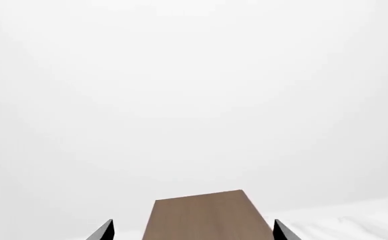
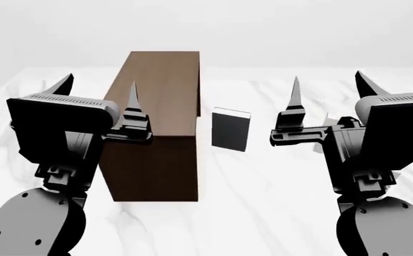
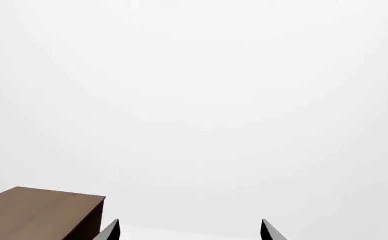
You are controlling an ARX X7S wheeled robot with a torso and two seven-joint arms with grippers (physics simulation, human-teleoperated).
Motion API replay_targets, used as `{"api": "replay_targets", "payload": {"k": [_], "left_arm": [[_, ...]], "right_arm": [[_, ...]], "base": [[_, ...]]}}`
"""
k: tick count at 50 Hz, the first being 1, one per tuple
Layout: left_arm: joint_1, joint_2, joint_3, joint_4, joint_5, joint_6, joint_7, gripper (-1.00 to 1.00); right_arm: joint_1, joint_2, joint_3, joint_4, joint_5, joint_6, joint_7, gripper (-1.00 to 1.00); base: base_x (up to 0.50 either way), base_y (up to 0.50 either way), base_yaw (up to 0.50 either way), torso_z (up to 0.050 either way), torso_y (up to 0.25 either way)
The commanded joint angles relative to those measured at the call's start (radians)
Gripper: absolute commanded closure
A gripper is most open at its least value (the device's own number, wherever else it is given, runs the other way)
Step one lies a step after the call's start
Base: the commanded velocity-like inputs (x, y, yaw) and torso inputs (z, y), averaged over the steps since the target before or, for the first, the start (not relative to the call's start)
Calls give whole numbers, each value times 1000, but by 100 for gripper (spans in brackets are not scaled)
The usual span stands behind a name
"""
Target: Pick up the book on the right and place it under the cabinet shelf.
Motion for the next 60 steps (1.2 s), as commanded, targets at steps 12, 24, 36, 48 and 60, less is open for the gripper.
{"api": "replay_targets", "payload": {"k": [12,24,36,48,60], "left_arm": [[-5,-9,1,30,-17,-24,-15,-100],[4,-14,-1,24,-22,-10,-19,-100],[0,-21,-4,45,-30,-29,-30,-100],[-5,-28,-11,65,-43,-44,-34,-100],[-2,-28,-18,52,-54,-23,-33,-100]], "right_arm": [[4,9,8,-30,19,28,8,-100],[-1,10,2,-19,25,13,15,-100],[19,16,1,-36,26,45,31,-100],[137,22,47,-54,46,304,41,-100],[280,175,168,-36,347,532,144,-100]], "base": [[353,0,0,0,1],[353,0,0,0,1],[131,0,0,0,2],[0,0,0,0,0],[0,0,0,0,0]]}}
